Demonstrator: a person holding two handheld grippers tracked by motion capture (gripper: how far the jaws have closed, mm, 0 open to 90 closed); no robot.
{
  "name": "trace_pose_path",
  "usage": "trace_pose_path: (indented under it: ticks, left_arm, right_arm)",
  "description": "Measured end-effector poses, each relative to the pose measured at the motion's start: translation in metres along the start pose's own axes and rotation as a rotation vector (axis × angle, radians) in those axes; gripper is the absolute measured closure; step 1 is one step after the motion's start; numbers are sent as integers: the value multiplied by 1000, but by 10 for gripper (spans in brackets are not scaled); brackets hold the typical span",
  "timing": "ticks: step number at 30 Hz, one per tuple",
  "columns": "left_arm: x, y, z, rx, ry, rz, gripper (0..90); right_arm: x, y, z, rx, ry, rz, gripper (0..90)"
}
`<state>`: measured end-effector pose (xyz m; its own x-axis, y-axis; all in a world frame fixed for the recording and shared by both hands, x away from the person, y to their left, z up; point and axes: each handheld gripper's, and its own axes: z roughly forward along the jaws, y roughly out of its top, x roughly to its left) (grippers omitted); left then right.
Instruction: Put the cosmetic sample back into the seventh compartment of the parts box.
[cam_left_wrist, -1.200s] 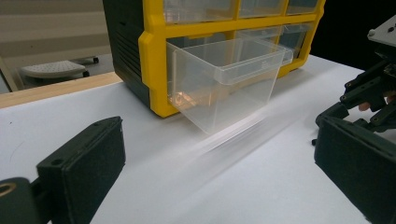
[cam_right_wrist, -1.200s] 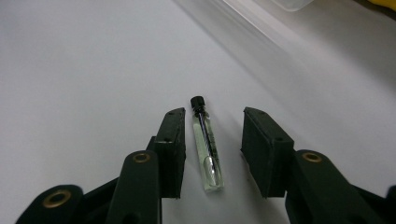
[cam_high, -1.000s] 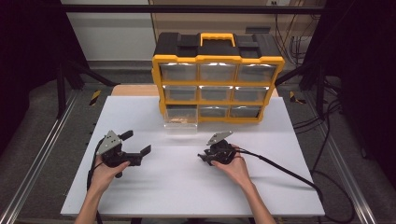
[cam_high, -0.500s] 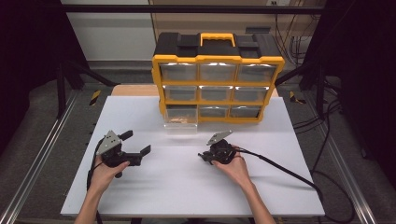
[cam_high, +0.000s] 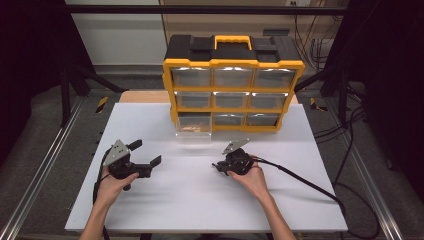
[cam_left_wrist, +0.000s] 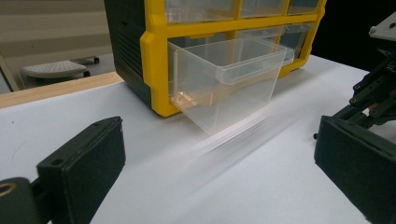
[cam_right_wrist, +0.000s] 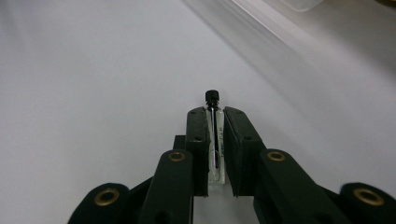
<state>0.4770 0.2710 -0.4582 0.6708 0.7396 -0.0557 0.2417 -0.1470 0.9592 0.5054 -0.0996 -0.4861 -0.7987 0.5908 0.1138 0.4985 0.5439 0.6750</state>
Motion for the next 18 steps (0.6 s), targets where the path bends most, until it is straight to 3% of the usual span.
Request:
trace_pose_path:
  ticks: [18]
  left_arm:
    - [-1, 0, 1, 2, -1, 1, 20]
  right_arm:
    - [1, 5, -14, -40, 11, -8, 808]
